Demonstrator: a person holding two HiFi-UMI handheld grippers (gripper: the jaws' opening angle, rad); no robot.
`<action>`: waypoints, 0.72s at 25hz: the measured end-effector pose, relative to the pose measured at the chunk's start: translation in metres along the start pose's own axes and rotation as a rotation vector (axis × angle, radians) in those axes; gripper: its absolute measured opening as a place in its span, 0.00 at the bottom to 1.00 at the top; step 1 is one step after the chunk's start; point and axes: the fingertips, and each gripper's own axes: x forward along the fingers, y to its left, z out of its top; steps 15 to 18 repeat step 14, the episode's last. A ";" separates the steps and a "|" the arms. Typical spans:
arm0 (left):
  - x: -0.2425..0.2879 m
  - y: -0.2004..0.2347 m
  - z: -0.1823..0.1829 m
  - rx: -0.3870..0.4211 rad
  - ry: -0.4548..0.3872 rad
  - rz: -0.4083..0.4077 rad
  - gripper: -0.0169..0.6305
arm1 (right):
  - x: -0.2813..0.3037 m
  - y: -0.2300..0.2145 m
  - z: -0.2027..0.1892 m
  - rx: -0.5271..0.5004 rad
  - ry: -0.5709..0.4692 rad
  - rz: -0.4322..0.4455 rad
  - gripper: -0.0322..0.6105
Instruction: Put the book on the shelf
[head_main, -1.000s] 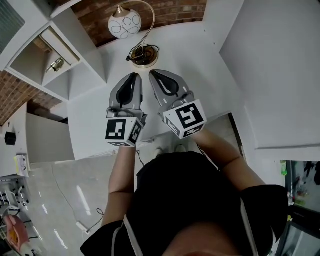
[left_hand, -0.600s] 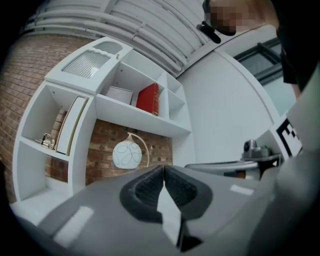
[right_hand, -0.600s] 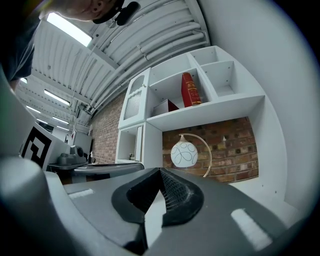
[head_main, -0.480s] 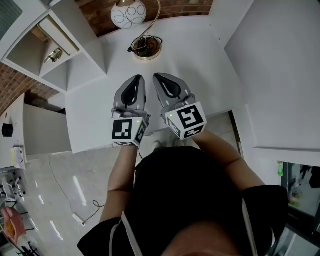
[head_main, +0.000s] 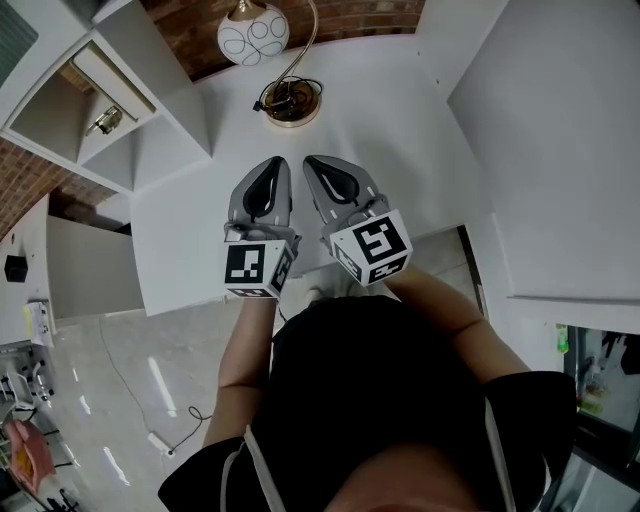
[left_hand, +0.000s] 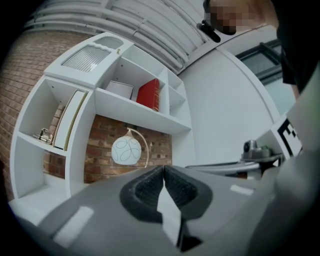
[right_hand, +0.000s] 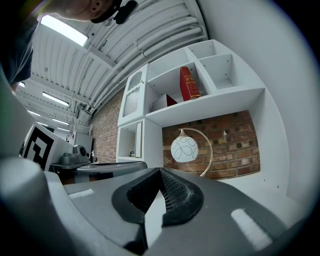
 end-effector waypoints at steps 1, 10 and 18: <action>0.001 -0.001 0.000 -0.001 -0.002 -0.003 0.04 | 0.000 0.000 0.000 0.001 0.000 0.002 0.05; 0.008 -0.003 0.000 -0.011 0.004 -0.012 0.04 | 0.001 -0.002 0.002 0.061 0.028 0.024 0.05; 0.009 -0.006 0.003 -0.006 0.004 -0.019 0.04 | 0.001 -0.002 0.002 0.043 0.037 0.028 0.05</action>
